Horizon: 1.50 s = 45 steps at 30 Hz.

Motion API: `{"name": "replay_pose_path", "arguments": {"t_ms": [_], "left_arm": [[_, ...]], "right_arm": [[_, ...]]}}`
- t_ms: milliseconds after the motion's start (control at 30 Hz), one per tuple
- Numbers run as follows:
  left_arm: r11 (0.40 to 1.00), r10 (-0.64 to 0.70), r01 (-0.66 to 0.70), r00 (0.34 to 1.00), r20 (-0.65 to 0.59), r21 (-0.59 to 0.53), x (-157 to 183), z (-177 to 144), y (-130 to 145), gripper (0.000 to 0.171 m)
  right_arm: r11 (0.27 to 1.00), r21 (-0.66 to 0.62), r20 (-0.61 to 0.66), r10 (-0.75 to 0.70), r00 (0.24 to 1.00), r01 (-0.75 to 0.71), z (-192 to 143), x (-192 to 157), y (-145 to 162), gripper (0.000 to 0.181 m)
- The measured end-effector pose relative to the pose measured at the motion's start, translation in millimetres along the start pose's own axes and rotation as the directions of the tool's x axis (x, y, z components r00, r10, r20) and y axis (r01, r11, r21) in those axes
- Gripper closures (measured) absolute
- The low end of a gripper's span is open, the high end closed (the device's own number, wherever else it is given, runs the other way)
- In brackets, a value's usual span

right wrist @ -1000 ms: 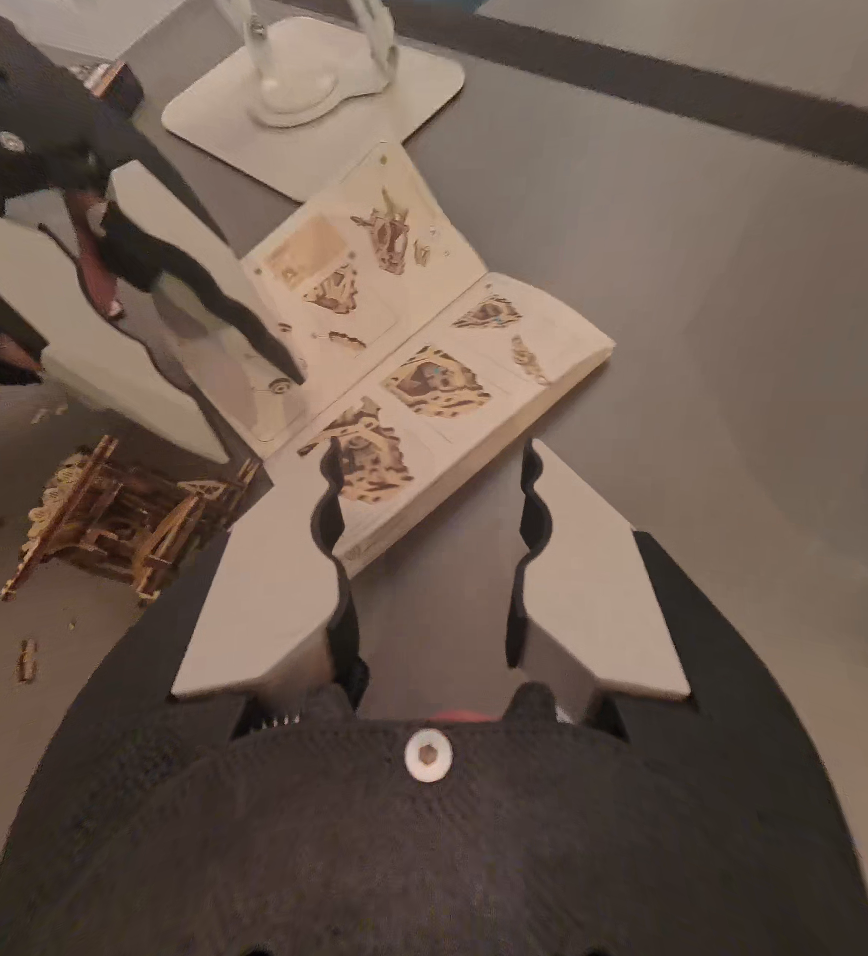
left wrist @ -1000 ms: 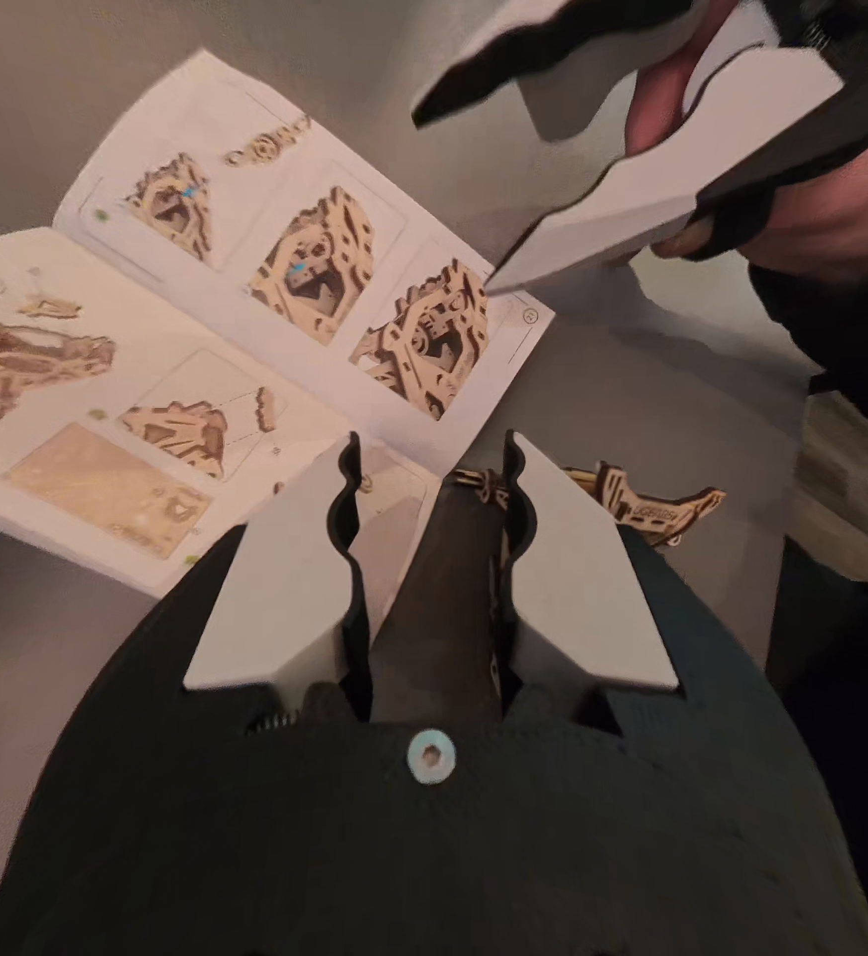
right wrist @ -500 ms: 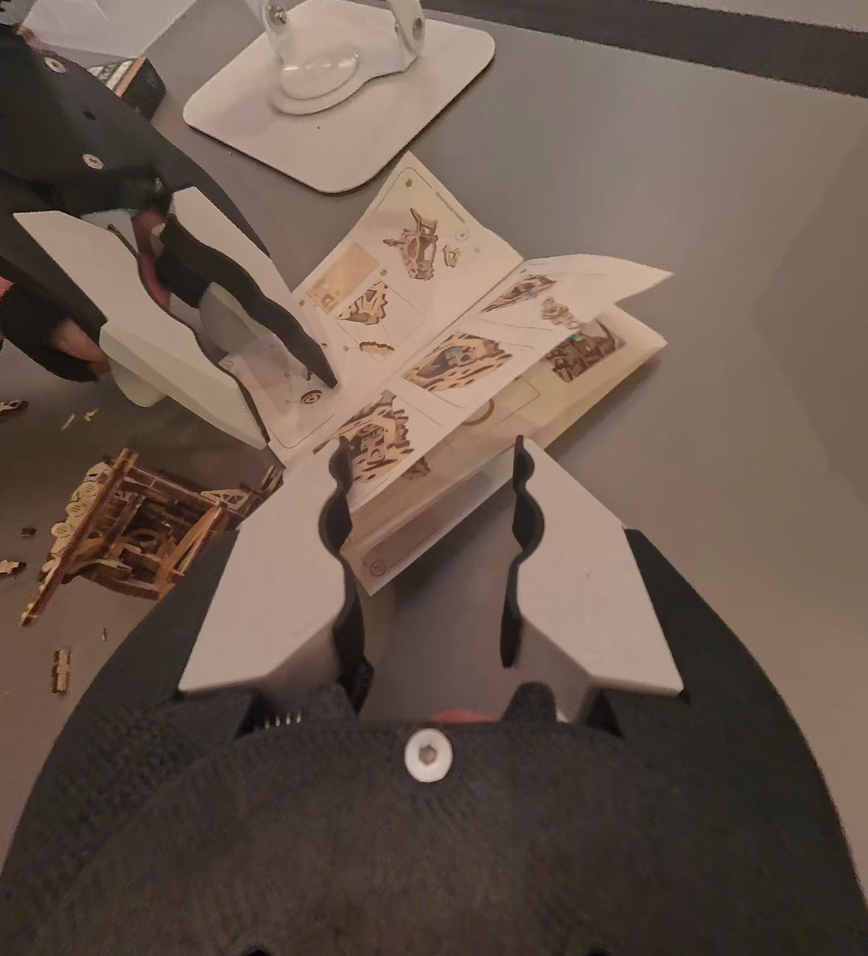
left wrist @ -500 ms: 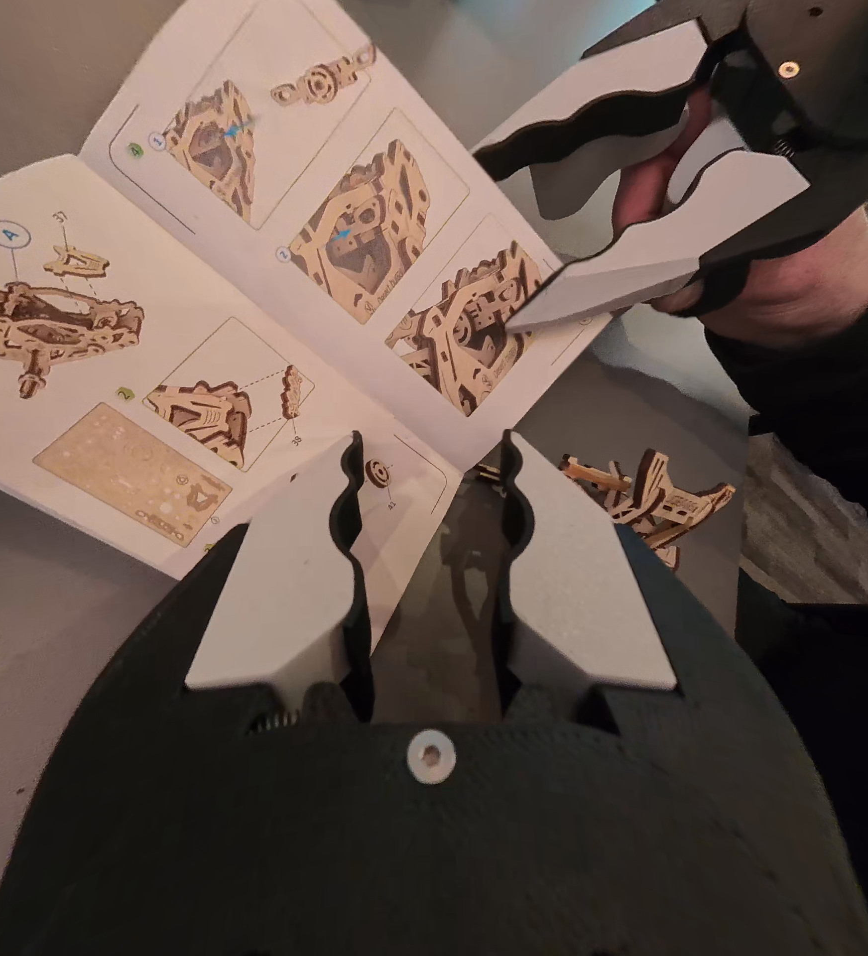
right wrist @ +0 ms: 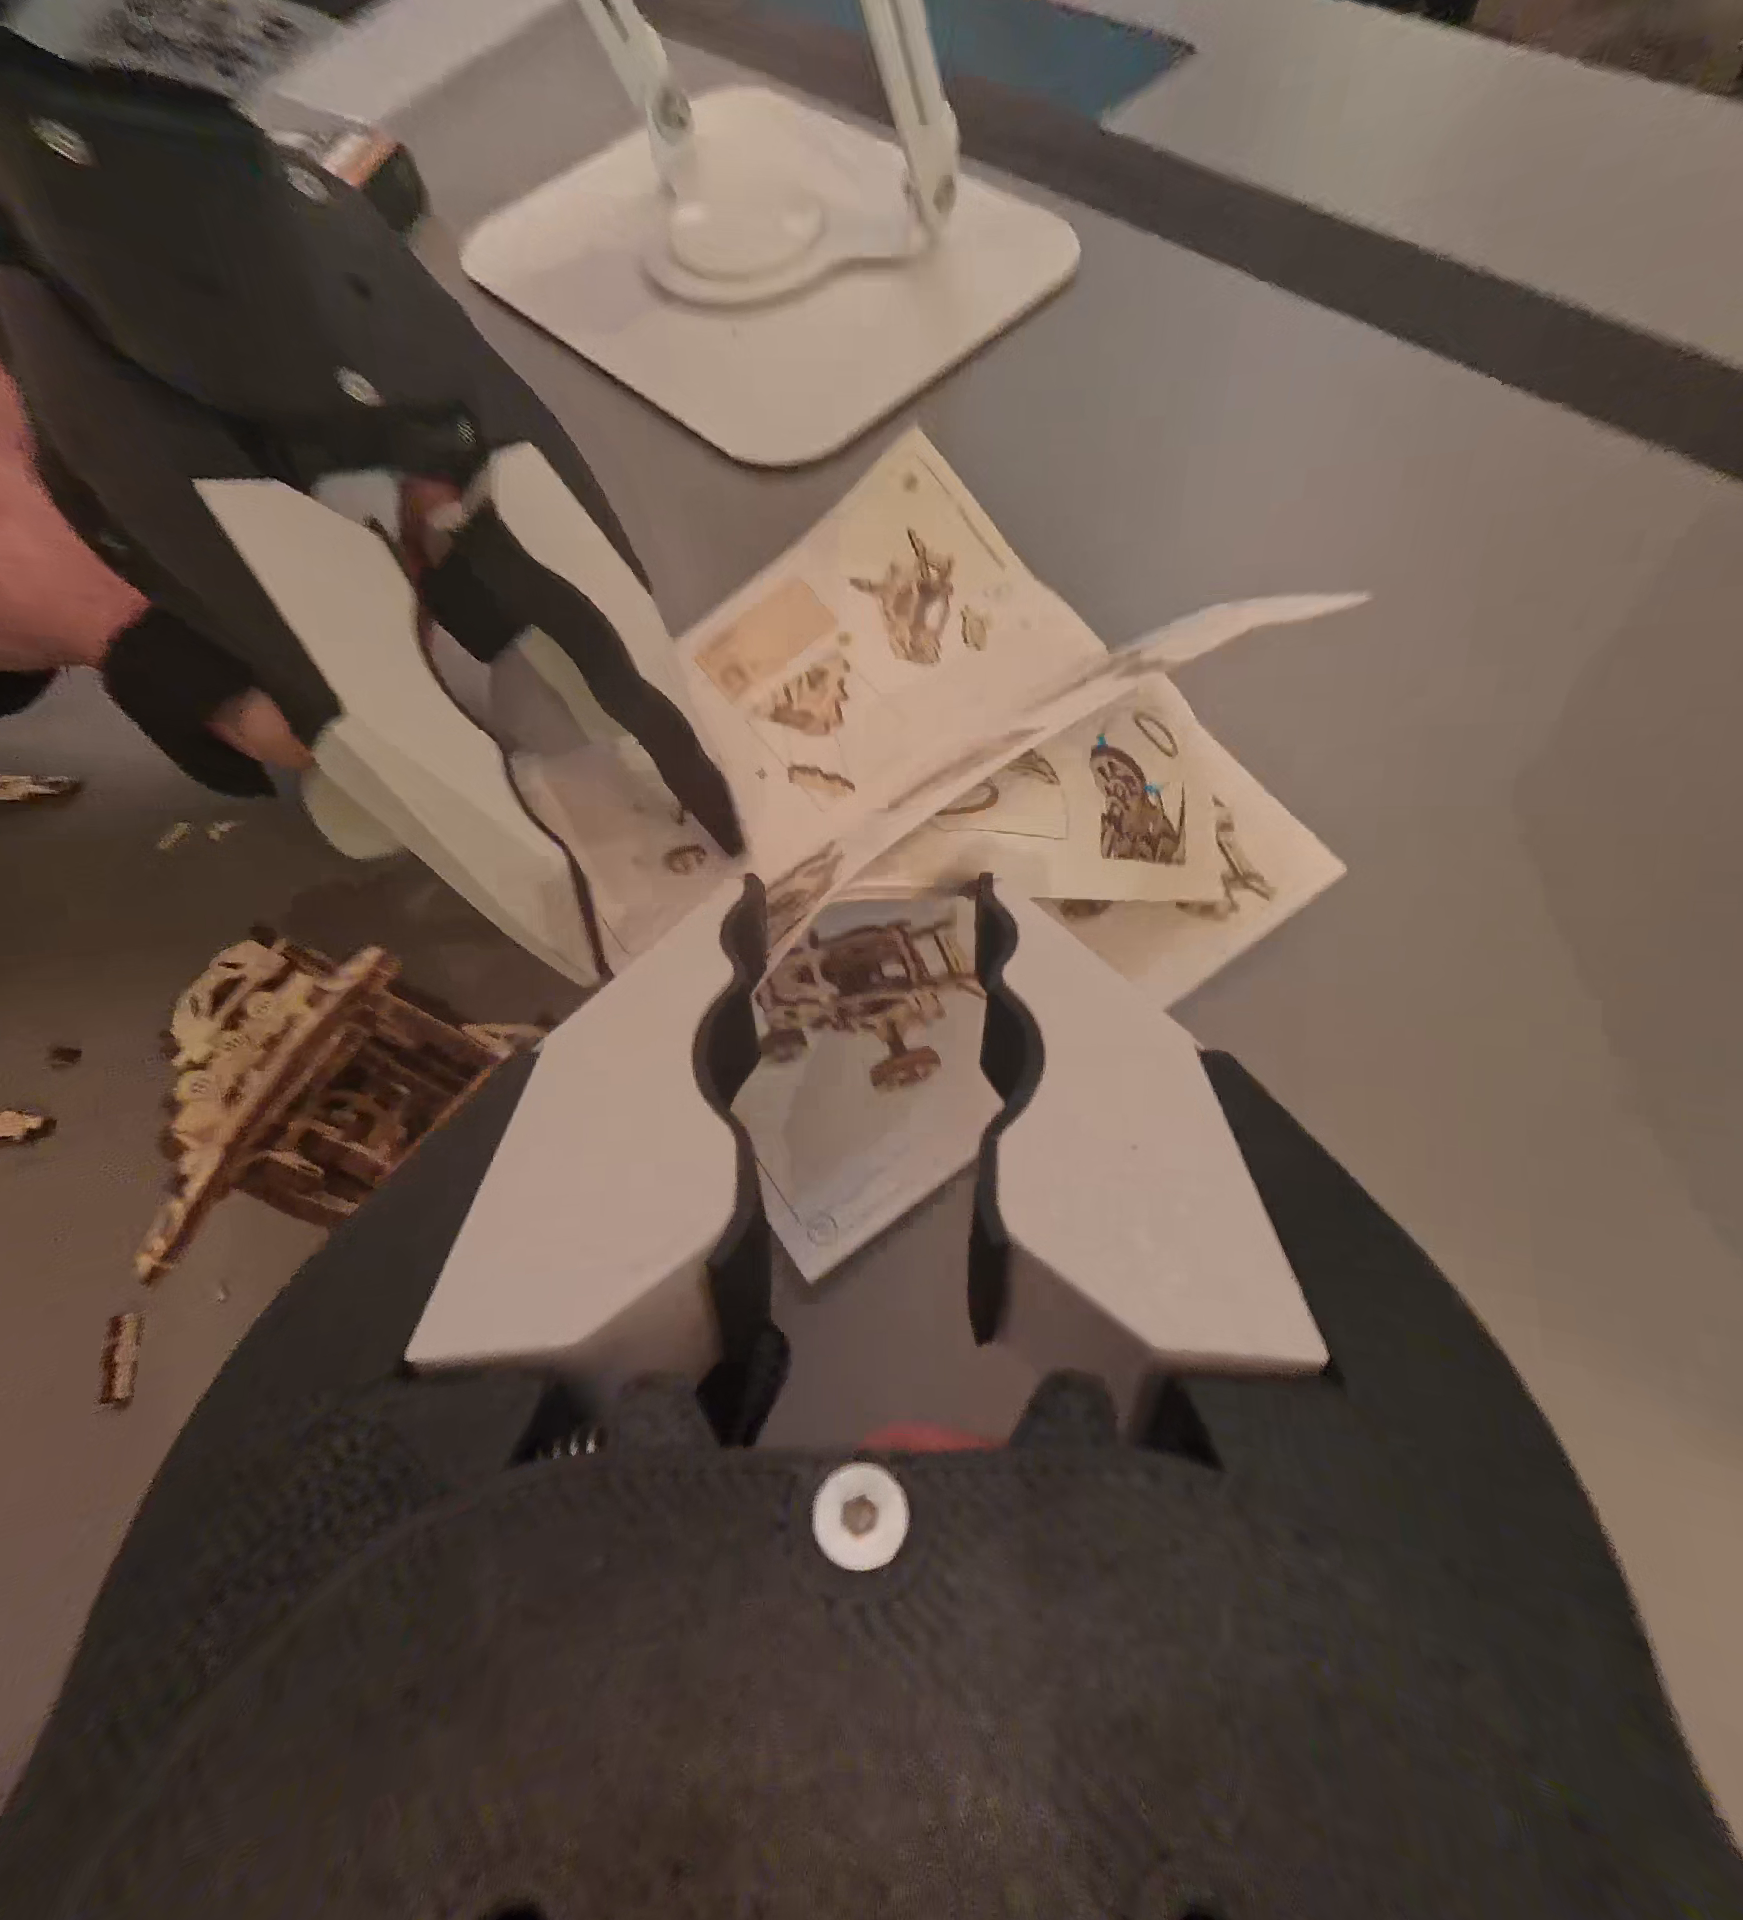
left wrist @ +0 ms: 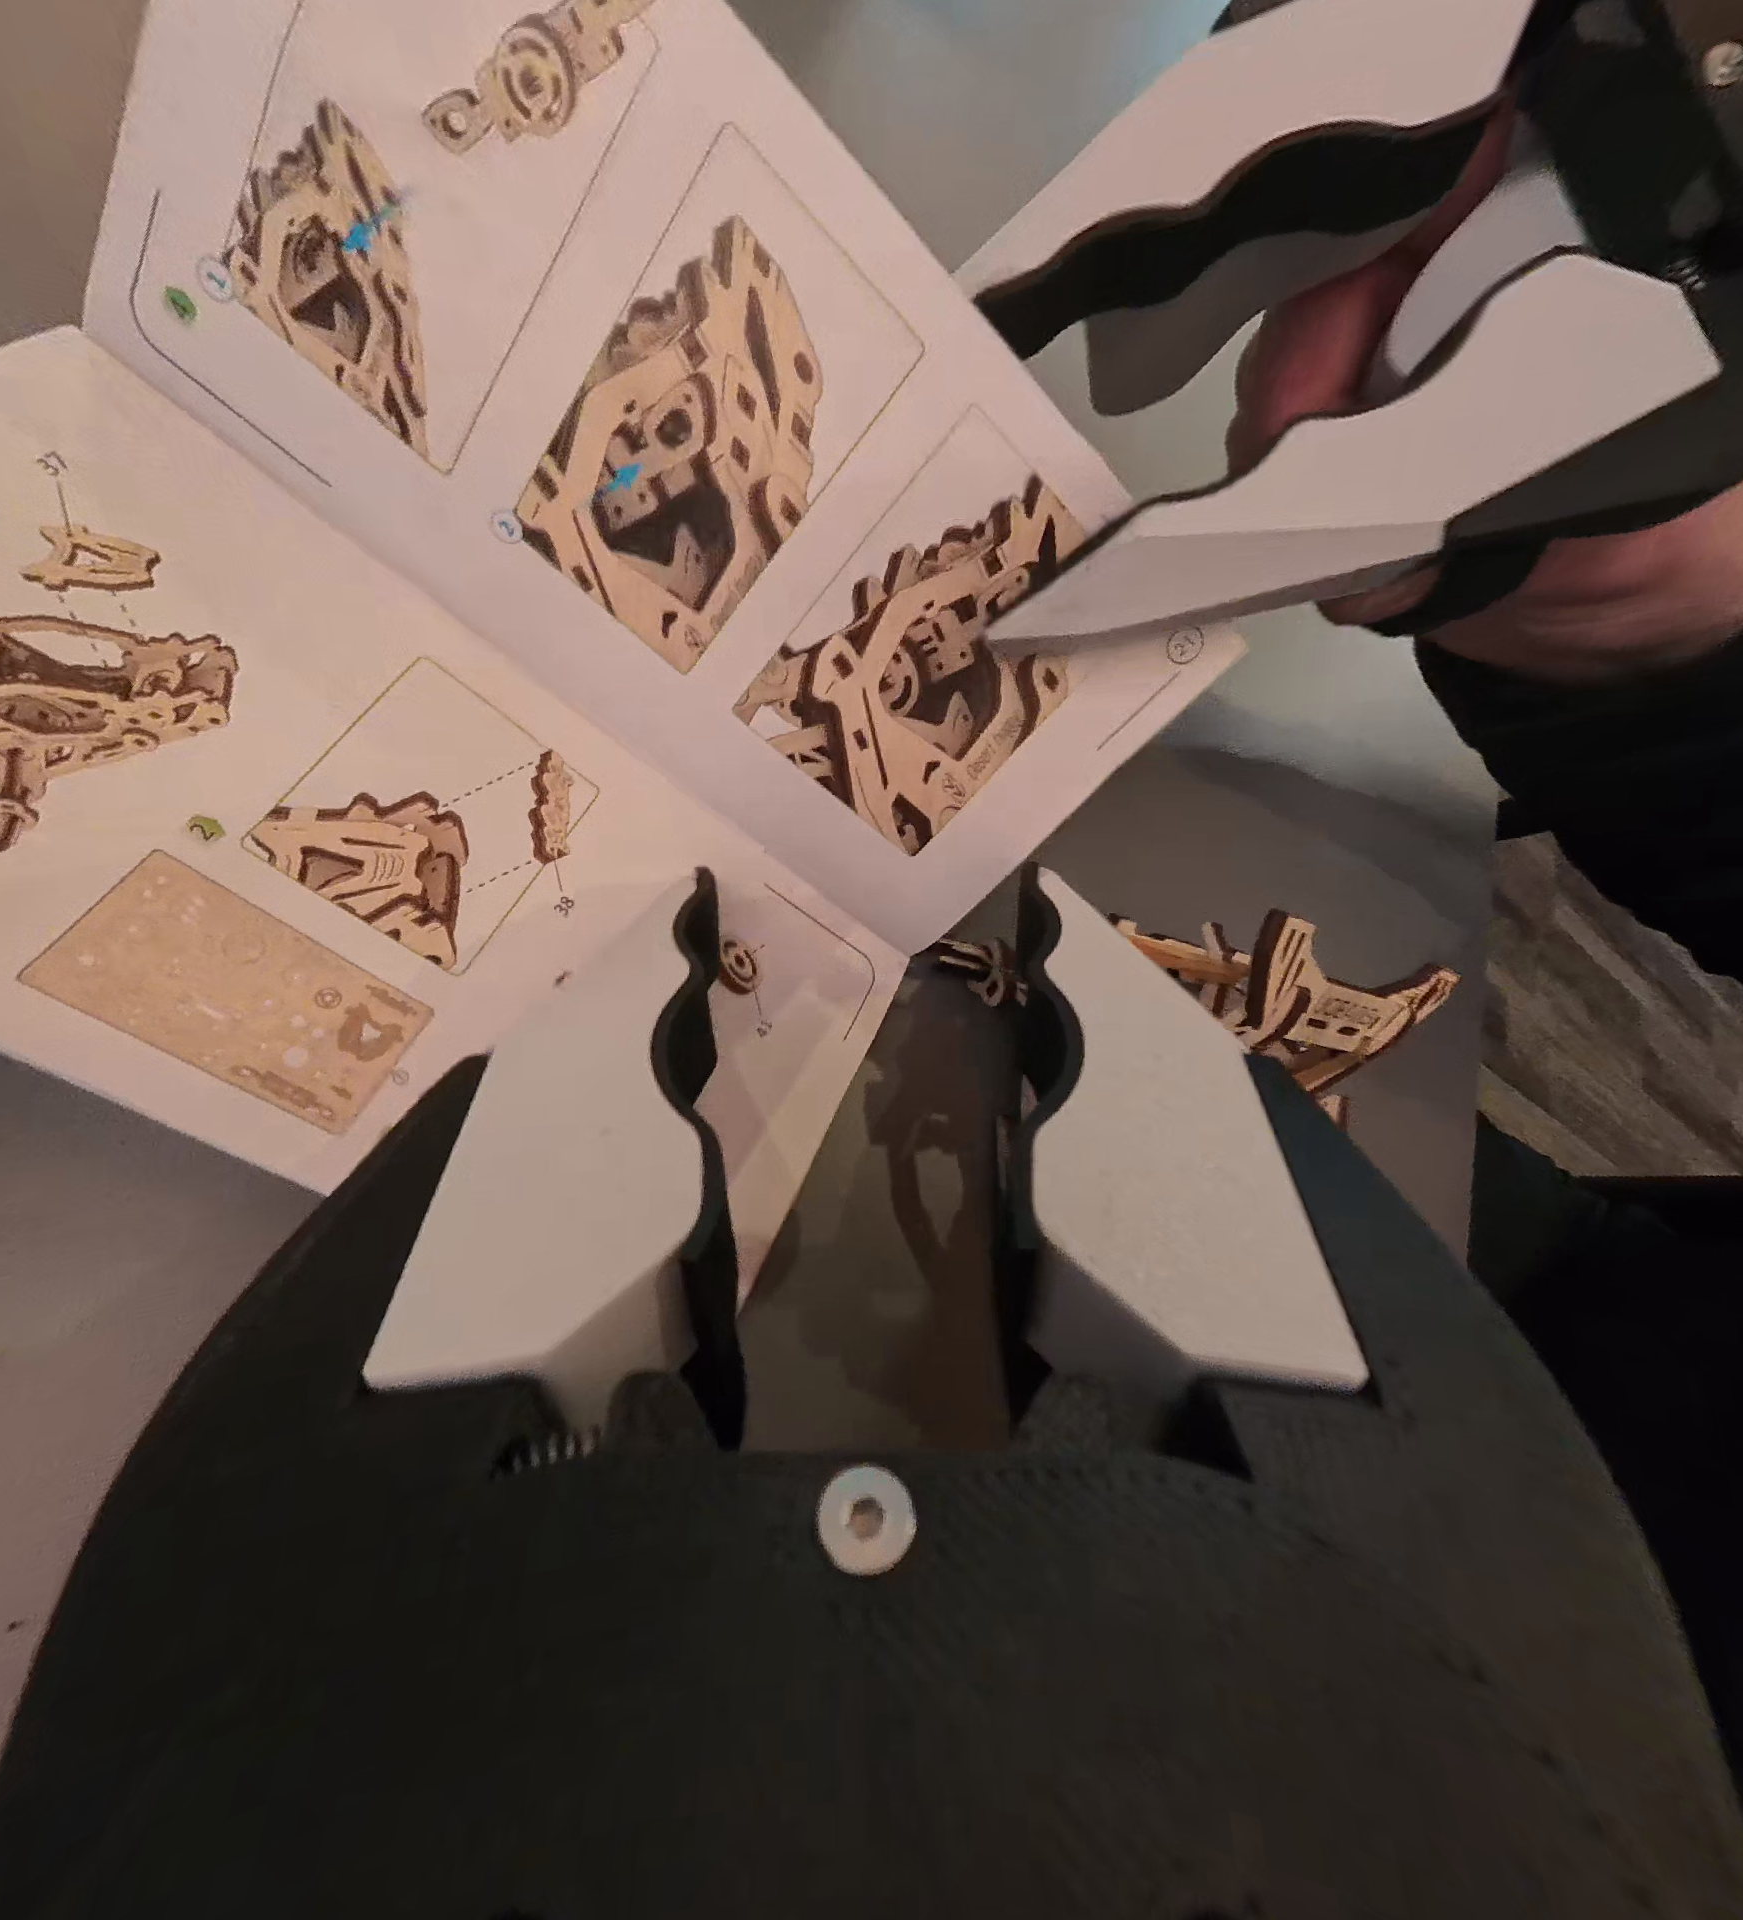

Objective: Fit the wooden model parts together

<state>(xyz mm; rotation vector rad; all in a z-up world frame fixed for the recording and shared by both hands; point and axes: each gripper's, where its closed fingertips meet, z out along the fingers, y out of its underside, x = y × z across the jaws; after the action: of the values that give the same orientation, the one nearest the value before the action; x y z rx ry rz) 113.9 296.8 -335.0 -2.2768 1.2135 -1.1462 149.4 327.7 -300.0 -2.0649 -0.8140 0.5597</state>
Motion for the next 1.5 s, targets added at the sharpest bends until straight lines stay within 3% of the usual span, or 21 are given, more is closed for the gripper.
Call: {"name": "replay_pose_path", "arguments": {"t_ms": [467,600,733,833,933,1133,1267,1500], "left_arm": [[0.998,-0.046,0.052,0.991,-0.122,0.046,1,-14,0,0.099],[0.984,-0.096,0.124,0.974,-0.207,0.127,1,-32,-14,0.096],[0.954,-0.12,0.164,0.976,-0.181,0.253,-17,-57,-35,0.098],[0.94,-0.167,0.216,0.967,-0.194,0.266,-21,-58,-40,0.102],[0.976,-0.13,0.137,0.99,-0.051,0.17,-33,-41,-25,0.104],[0.998,0.054,-0.05,0.99,0.127,-0.037,-44,-8,-15,0.134],[0.99,0.123,-0.111,0.98,0.155,-0.082,-45,0,-18,0.138],[0.992,0.124,-0.119,0.98,0.153,-0.042,-47,0,-19,0.144]], "right_arm": [[0.997,0.001,0.148,-0.077,0.986,0.078,23,-34,-32,0.14],[0.995,-0.013,0.158,-0.099,0.982,0.103,26,-36,-31,0.141],[0.993,-0.013,0.183,-0.111,0.977,0.115,28,-44,-32,0.14],[0.996,-0.005,0.215,-0.089,0.973,0.092,30,-49,-34,0.134],[0.997,-0.014,0.192,-0.077,0.978,0.081,24,-41,-33,0.123],[0.979,-0.058,0.084,-0.189,0.978,0.194,21,7,-38,0.112],[0.936,-0.233,0.09,-0.248,0.965,0.262,56,39,-3,0.103],[0.952,-0.21,0.135,-0.198,0.971,0.224,70,45,11,0.121]]}}
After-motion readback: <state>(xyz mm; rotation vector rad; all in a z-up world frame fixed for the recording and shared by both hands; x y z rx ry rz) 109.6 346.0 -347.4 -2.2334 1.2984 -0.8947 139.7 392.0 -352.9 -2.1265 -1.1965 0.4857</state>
